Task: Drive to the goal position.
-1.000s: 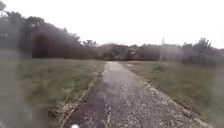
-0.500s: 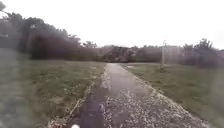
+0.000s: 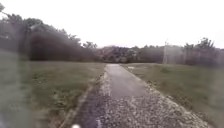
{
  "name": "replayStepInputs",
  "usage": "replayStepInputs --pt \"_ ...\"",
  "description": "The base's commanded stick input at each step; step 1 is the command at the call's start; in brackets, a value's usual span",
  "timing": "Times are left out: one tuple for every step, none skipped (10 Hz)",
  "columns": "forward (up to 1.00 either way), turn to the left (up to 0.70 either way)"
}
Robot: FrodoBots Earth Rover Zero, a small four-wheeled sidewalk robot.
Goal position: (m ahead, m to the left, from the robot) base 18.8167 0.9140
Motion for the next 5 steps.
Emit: replayStepInputs --pt "0.7 0.0" --pt "0.7 0.0" --pt "0.7 0.0" --pt "0.7 0.0" --pt "0.7 0.0"
